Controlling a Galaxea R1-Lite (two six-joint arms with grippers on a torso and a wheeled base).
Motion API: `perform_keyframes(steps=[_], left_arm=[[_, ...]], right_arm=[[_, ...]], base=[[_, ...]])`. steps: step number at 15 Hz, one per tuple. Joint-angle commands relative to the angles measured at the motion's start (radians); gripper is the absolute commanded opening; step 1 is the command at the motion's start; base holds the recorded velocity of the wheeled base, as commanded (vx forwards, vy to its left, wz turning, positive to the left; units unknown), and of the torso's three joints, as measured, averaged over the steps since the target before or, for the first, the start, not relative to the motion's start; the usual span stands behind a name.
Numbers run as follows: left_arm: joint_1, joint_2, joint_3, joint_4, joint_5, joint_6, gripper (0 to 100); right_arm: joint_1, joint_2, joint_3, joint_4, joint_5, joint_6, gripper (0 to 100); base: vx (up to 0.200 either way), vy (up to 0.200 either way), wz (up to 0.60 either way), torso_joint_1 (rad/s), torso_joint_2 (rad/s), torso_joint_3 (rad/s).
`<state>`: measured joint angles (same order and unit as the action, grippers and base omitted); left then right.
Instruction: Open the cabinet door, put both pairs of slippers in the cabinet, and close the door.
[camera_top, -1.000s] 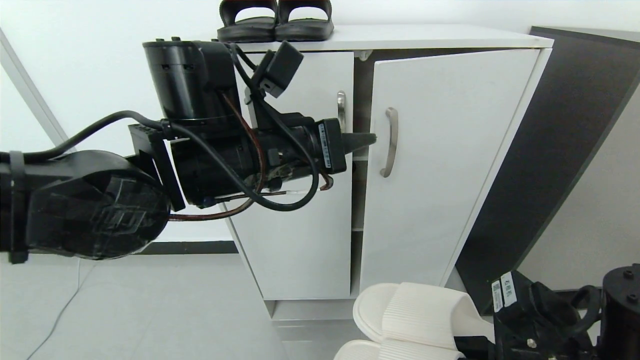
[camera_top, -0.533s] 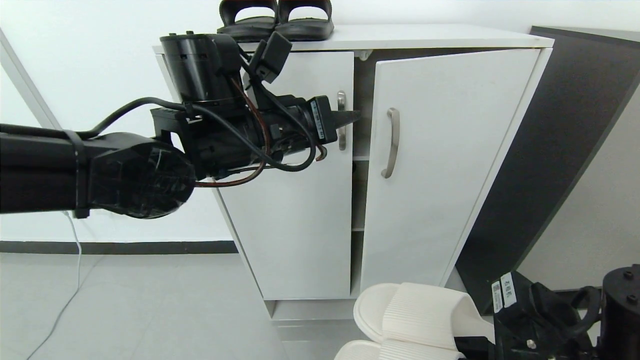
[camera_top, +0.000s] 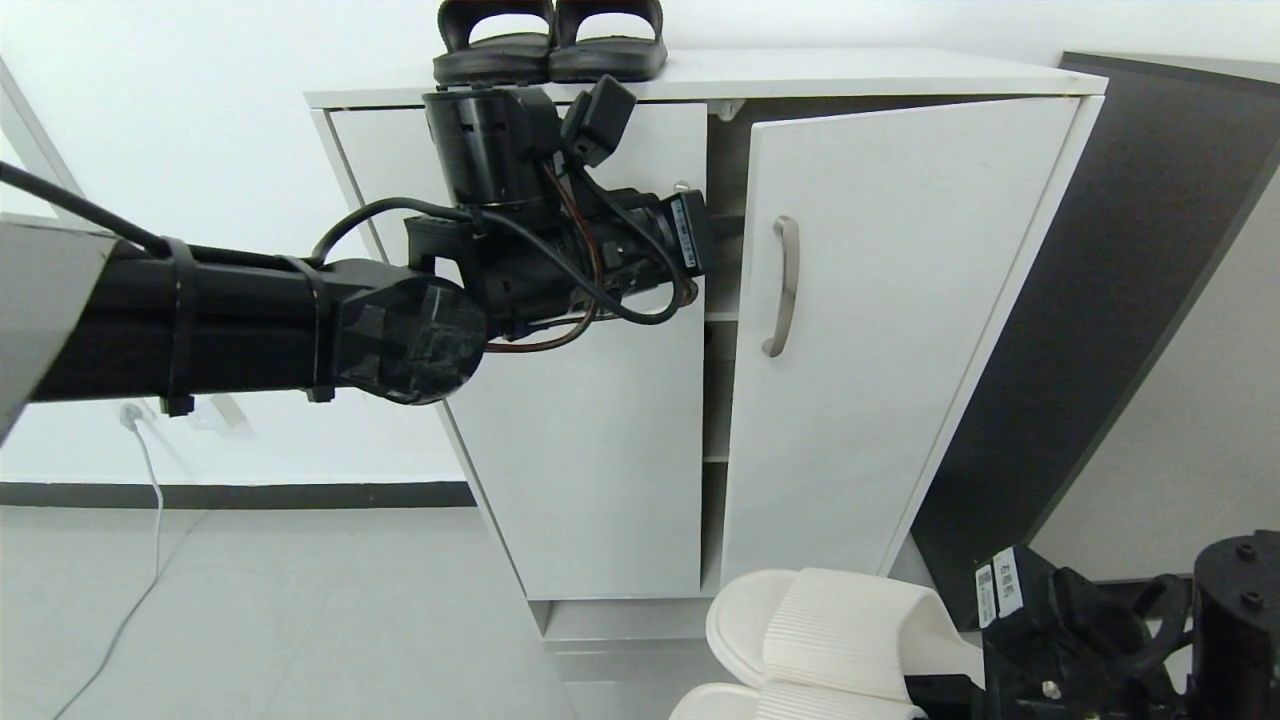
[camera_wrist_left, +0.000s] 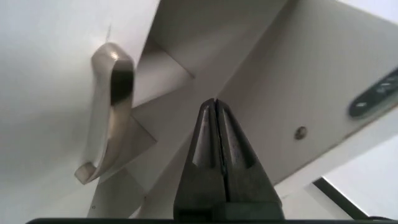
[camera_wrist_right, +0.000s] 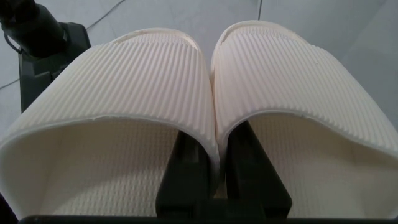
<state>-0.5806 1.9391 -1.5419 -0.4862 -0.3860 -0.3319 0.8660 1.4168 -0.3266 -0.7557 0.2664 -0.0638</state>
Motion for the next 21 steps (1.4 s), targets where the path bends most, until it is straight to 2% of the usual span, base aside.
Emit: perform_keyframes(steps=[1,5,7,9,11,15,17,18,20,21], left_arm=[[-0.001,0.015,-0.004,0.000,-0.001,-0.001,0],[-0.024,-0.020,0.042,-0.006,0.004,0.002,0],[-0.073,-0.063,0.111,-0.026,0.002,0.010,0],[-0.123,-0.085,0.166,-0.098,0.001,0.016,0],[-0.145,-0.097,0.186,-0.114,0.002,0.016,0],[-0.102,-0.105,0.200,-0.120,0.018,0.022,0],[-0.051,-0.172,0.263,-0.166,0.168,0.024,0],[-0.021,-0.220,0.322,-0.186,0.248,0.027,0],[0.044,-0.374,0.502,-0.215,0.375,0.070,0],[0.091,-0.500,0.628,-0.210,0.395,0.088,0]], right_arm=[[0.002,0.010,0.000,-0.001,0.001,-0.001,0],[0.005,0.010,0.000,-0.001,-0.001,-0.001,0],[0.005,0.008,0.000,-0.001,-0.001,-0.001,0],[0.007,0.008,0.000,-0.002,-0.001,-0.001,0],[0.007,0.005,0.000,-0.002,-0.003,-0.001,0],[0.007,0.007,0.000,-0.004,-0.004,-0.001,0],[-0.004,0.011,-0.017,-0.005,-0.007,0.004,0],[-0.044,0.010,-0.034,-0.005,-0.009,0.007,0],[-0.124,0.019,-0.078,-0.001,-0.009,0.022,0],[-0.130,0.027,-0.089,-0.002,-0.009,0.050,0]], base=[[0.000,0.000,0.00,0.000,0.00,0.000],[-0.200,0.000,0.00,0.005,0.00,0.004],[-0.200,0.000,0.00,0.005,0.01,0.000],[-0.200,0.000,0.00,-0.010,0.00,0.002],[-0.200,0.000,0.00,0.005,0.00,0.000],[-0.150,0.000,0.00,0.001,0.00,0.002],[0.000,0.000,0.00,0.000,0.00,0.000],[0.000,0.000,0.00,0.000,0.00,0.000],[0.000,0.000,0.00,0.000,0.00,0.000],[0.000,0.000,0.00,0.000,0.00,0.000]])
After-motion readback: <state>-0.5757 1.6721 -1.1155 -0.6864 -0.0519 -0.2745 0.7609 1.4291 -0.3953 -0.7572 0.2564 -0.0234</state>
